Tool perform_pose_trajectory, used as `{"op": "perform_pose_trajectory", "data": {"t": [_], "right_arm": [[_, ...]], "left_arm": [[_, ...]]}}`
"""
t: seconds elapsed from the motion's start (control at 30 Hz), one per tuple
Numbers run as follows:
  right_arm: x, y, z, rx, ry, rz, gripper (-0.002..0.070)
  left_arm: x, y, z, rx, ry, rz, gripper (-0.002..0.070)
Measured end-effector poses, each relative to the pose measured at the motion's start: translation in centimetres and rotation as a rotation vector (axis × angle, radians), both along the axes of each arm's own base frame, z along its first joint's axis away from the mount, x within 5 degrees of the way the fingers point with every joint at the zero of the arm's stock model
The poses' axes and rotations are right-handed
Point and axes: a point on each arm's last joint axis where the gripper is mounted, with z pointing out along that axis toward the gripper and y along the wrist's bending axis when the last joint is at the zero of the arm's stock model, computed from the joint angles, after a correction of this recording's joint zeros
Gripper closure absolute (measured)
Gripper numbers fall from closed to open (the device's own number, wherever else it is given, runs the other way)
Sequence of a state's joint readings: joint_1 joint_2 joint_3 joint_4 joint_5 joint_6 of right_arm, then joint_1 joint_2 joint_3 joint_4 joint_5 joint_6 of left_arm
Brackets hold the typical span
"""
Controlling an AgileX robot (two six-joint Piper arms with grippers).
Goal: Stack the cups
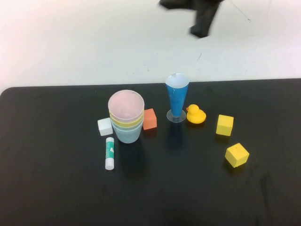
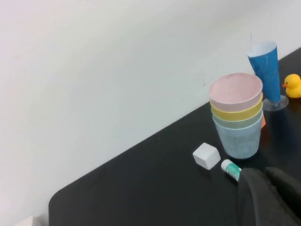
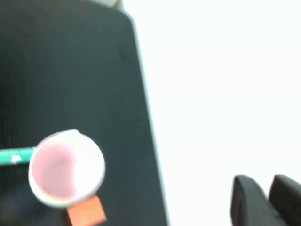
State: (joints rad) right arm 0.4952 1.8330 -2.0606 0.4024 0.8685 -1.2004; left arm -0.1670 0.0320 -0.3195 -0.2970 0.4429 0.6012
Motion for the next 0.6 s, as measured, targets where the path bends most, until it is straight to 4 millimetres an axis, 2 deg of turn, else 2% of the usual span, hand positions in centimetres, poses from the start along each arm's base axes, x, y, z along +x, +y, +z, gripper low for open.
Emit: {"op": "perform_pose_trajectory", "data": {"t": [0.1,0.17,0.3,0.43,0.6], "right_arm": [[-3.1,-2.3,2.4,-0.024,-0.056,-0.026,0.0649],[-5.1,-3.6,3.2,-0.025,-0.066,-0.062,0.0664],[-8.9,-6.4,3.5,-0.005,-0.039,-0.158,0.0675],[-12.9,-8.7,2.3,0.002,0.067,-0.217,0.0677],[-18.0,-11.3,-0.7,-0.054,0.236,-0.244,0.0677]], "left_arm": [[0.0,0.1,-0.7,-0.021,-0.033,0.012,0.0673],[0.3,0.1,-1.1,-0.042,-0.043,0.018,0.0673],[0.7,0.1,-2.0,-0.074,-0.057,0.029,0.0673],[0.8,0.0,-2.0,-0.091,-0.075,-0.002,0.0673],[0.7,-0.3,-1.9,-0.101,-0.083,-0.088,0.0673]]}}
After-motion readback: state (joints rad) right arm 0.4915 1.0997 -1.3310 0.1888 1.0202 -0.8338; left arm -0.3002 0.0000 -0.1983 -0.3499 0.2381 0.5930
